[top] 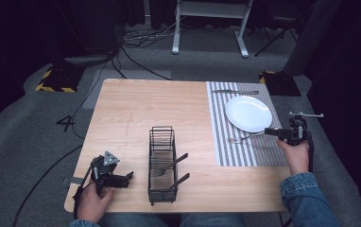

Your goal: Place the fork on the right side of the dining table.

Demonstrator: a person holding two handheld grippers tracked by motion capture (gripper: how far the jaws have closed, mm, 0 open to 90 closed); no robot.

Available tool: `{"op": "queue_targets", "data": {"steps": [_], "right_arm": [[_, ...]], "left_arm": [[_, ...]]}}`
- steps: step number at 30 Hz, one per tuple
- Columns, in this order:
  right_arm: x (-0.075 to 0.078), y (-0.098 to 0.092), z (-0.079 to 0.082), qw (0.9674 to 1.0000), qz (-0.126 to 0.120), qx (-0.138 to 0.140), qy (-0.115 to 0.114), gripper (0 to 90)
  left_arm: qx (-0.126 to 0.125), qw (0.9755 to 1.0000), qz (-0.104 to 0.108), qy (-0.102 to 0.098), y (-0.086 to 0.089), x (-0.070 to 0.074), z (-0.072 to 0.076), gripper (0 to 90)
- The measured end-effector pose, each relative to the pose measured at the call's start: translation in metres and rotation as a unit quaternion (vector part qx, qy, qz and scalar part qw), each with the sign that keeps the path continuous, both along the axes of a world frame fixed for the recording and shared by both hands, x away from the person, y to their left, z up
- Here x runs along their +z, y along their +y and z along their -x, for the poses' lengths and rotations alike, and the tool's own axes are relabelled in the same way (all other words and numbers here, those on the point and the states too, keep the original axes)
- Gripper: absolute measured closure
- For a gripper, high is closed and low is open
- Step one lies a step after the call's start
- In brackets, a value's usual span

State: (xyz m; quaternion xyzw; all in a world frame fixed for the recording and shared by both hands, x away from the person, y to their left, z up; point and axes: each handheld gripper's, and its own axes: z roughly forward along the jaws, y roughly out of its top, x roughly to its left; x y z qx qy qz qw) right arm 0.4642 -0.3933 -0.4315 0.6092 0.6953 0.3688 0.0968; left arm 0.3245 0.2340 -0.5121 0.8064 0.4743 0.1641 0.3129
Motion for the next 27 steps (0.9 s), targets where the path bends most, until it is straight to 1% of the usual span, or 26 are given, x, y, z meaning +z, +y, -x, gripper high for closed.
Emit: {"op": "queue_targets", "data": {"steps": [13,16,21,27], "right_arm": [[-0.024,-0.014,0.001,0.9996,-0.003,-0.011,0.027,51.1],[-0.027,-0.016,0.0,0.9992,-0.003,-0.014,0.037,49.9],[-0.03,-0.018,-0.001,0.9989,0.005,-0.02,0.042,46.4],[-0.037,-0.024,-0.003,0.9978,0.009,-0.029,0.059,44.9]], "left_arm": [[0.0,1.0,0.0,0.0,0.0,0.0,0.0,0.3],[0.0,1.0,0.0,0.0,0.0,0.0,0.0,0.2],[0.0,1.0,0.0,0.0,0.0,0.0,0.0,0.2],[0.0,1.0,0.0,0.0,0.0,0.0,0.0,0.2]]}}
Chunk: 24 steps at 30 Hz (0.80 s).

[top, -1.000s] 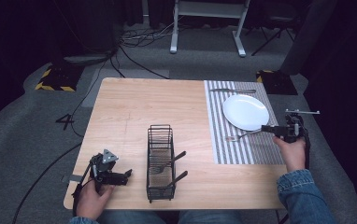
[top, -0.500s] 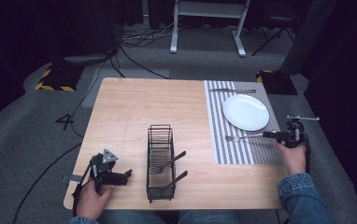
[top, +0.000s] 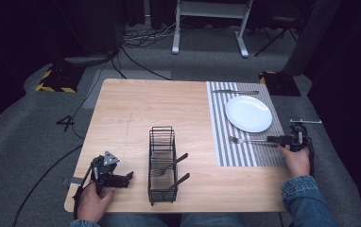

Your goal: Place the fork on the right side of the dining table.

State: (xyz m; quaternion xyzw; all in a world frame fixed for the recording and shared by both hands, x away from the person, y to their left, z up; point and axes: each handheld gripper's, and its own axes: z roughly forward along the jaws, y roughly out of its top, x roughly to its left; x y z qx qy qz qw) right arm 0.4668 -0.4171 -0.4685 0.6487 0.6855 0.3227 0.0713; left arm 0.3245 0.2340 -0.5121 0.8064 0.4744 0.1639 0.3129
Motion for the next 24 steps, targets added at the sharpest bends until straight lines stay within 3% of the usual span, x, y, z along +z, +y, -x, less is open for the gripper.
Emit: {"op": "queue_targets", "data": {"steps": [8,14,24], "right_arm": [[-0.002,-0.007,0.004,0.9999,0.002,-0.009,-0.003,43.9],[0.004,-0.001,0.014,0.9998,0.001,0.009,-0.017,43.6],[-0.009,0.016,0.02,0.9997,0.008,0.025,0.004,41.9]], "left_arm": [[0.0,1.0,0.0,0.0,0.0,0.0,0.0,0.2],[0.0,1.0,0.0,0.0,0.0,0.0,0.0,0.3],[0.0,1.0,0.0,0.0,0.0,0.0,0.0,0.3]]}}
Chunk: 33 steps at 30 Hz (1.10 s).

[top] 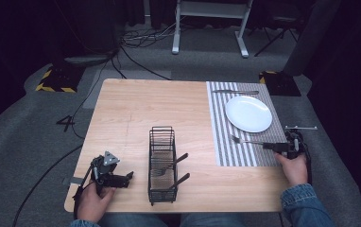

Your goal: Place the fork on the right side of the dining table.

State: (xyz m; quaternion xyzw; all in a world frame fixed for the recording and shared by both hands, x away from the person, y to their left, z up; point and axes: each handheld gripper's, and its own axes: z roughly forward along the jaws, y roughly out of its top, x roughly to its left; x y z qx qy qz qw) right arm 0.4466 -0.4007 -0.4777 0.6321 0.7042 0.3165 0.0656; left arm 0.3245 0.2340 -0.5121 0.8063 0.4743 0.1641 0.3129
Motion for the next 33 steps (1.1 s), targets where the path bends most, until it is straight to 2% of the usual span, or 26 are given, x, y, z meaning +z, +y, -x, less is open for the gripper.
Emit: {"op": "queue_targets", "data": {"steps": [3,8,12,19,22,26,33], "right_arm": [[-0.002,0.001,-0.002,1.0,-0.001,-0.005,-0.005,42.4],[-0.004,0.004,-0.008,0.9997,0.011,-0.011,-0.021,42.0],[-0.005,0.004,-0.014,0.9994,0.006,-0.021,-0.028,41.7],[-0.009,0.005,-0.021,0.9979,0.015,-0.028,-0.056,41.4],[-0.008,0.004,-0.02,0.9979,0.014,-0.034,-0.053,42.3],[0.0,0.001,-0.015,0.9972,0.001,-0.033,-0.068,42.9],[0.024,0.003,0.001,0.9948,0.006,-0.011,-0.101,42.3]], "left_arm": [[0.0,1.0,0.0,0.0,0.0,0.0,0.0,0.3],[0.0,1.0,0.0,0.0,0.0,0.0,0.0,0.2],[0.0,1.0,0.0,0.0,0.0,0.0,0.0,0.2],[0.0,1.0,0.0,0.0,0.0,0.0,0.0,0.3],[0.0,1.0,0.0,0.0,0.0,0.0,0.0,0.3],[0.0,1.0,0.0,0.0,0.0,0.0,0.0,0.2],[0.0,1.0,0.0,0.0,0.0,0.0,0.0,0.2]]}}
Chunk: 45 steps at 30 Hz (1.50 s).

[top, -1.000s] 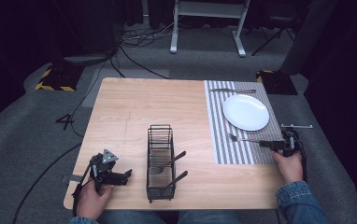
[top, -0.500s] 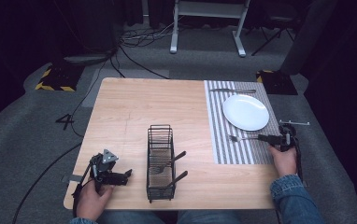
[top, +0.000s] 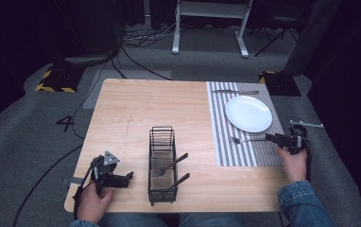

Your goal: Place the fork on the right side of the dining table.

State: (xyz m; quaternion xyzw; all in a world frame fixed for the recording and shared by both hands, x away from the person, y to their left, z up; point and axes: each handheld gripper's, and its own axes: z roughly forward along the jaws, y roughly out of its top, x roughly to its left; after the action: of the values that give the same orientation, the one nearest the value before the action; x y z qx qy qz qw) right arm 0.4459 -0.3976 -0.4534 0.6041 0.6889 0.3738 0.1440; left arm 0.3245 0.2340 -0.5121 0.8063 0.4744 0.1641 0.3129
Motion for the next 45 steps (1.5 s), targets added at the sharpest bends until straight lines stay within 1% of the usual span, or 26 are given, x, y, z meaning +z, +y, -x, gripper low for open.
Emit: {"op": "queue_targets", "data": {"steps": [4,9,11,15,20,22,24,30,32,33,34,35,36,37,38,39,40,43,44,45], "right_arm": [[0.013,0.006,0.011,0.9997,0.001,0.019,-0.017,41.9],[0.025,0.016,0.023,0.9987,0.004,0.041,-0.029,41.2],[0.029,0.022,0.027,0.9979,0.006,0.054,-0.037,40.8],[0.038,0.037,0.036,0.9958,0.011,0.079,-0.045,40.1],[0.046,0.058,0.046,0.9922,0.015,0.11,-0.055,39.0],[0.048,0.067,0.051,0.9894,0.026,0.13,-0.059,38.8],[0.051,0.075,0.055,0.9873,0.032,0.143,-0.061,38.8],[0.056,0.095,0.066,0.9824,0.024,0.173,-0.066,38.1],[0.057,0.101,0.069,0.9798,0.021,0.187,-0.067,37.1],[0.057,0.104,0.071,0.9779,0.019,0.197,-0.068,35.7],[0.056,0.107,0.073,0.9739,0.021,0.215,-0.068,35.0],[0.056,0.11,0.075,0.9712,0.022,0.227,-0.069,34.3],[0.055,0.113,0.076,0.9702,0.02,0.231,-0.069,33.4],[0.055,0.117,0.078,0.9689,0.017,0.237,-0.069,32.1],[0.054,0.12,0.079,0.9673,0.013,0.244,-0.07,28.9],[0.054,0.122,0.08,0.9665,0.011,0.247,-0.07,26.4],[0.053,0.125,0.082,0.9656,0.009,0.249,-0.073,23.8],[0.05,0.134,0.085,0.9615,0.001,0.263,-0.08,14.8],[0.049,0.136,0.085,0.9605,0.0,0.267,-0.079,14.2],[0.048,0.138,0.086,0.9587,0.001,0.272,-0.082,12.9]], "left_arm": [[0.0,1.0,0.0,0.0,0.0,0.0,0.0,0.2],[0.0,1.0,0.0,0.0,0.0,0.0,0.0,0.2],[0.0,1.0,0.0,0.0,0.0,0.0,0.0,0.2],[0.0,1.0,0.0,0.0,0.0,0.0,0.0,0.2],[0.0,1.0,0.0,0.0,0.0,0.0,0.0,0.2],[0.0,1.0,0.0,0.0,0.0,0.0,0.0,0.2],[0.0,1.0,0.0,0.001,0.0,0.0,0.0,0.2],[0.001,1.0,0.0,0.0,0.0,0.0,-0.001,0.2],[0.001,1.0,0.0,0.0,0.0,0.0,-0.001,0.2],[0.001,1.0,0.0,0.0,0.0,0.0,-0.001,0.2],[0.001,1.0,0.0,0.0,0.0,0.0,-0.001,0.2],[0.001,1.0,0.0,0.0,0.0,0.0,-0.001,0.2],[0.001,1.0,0.0,0.0,0.0,0.0,-0.001,0.2],[0.001,1.0,0.0,0.0,0.0,0.0,-0.001,0.2],[0.001,1.0,0.0,0.0,0.0,0.0,-0.001,0.2],[0.001,1.0,0.0,0.0,0.0,0.0,-0.001,0.2],[0.001,1.0,0.0,0.0,0.0,0.0,-0.001,0.2],[0.001,1.0,0.0,0.0,0.0,0.0,-0.001,0.2],[0.001,1.0,0.0,0.0,0.0,0.0,-0.001,0.2],[0.001,1.0,0.0,0.0,0.0,0.0,-0.001,0.2]]}}
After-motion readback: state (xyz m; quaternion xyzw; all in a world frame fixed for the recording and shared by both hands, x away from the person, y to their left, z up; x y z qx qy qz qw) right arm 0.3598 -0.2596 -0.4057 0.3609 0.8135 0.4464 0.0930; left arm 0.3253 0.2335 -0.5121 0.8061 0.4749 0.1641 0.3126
